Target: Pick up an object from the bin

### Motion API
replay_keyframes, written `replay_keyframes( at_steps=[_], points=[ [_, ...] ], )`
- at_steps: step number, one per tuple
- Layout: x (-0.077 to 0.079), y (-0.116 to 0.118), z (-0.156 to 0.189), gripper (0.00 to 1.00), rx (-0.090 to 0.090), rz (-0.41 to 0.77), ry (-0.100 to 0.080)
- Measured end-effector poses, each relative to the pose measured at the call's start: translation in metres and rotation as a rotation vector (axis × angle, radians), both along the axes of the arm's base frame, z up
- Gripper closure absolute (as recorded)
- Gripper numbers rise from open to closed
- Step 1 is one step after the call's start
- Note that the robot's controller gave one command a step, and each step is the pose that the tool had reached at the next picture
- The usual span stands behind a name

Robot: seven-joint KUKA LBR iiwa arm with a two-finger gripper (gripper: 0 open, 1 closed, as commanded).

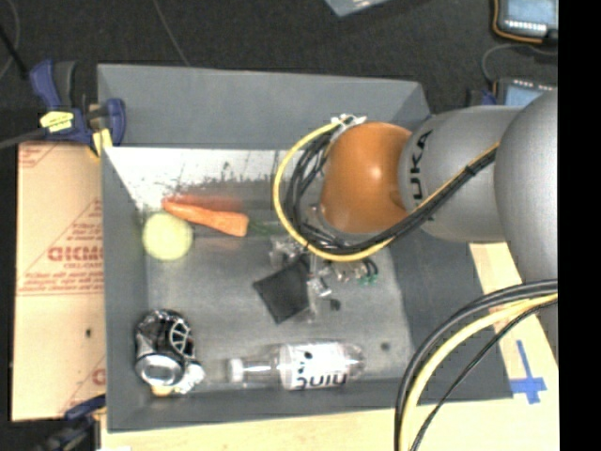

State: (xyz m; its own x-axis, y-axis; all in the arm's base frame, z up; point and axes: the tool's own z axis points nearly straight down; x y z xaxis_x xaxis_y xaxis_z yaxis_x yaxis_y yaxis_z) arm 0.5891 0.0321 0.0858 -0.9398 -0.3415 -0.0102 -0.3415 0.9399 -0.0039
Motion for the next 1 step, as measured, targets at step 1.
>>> replay_keyframes(
  at_steps=[1],
  points=[
    [-0.0107, -0.0058, -0.014, 1.0, -0.001, 0.114, -0.01]
  ],
)
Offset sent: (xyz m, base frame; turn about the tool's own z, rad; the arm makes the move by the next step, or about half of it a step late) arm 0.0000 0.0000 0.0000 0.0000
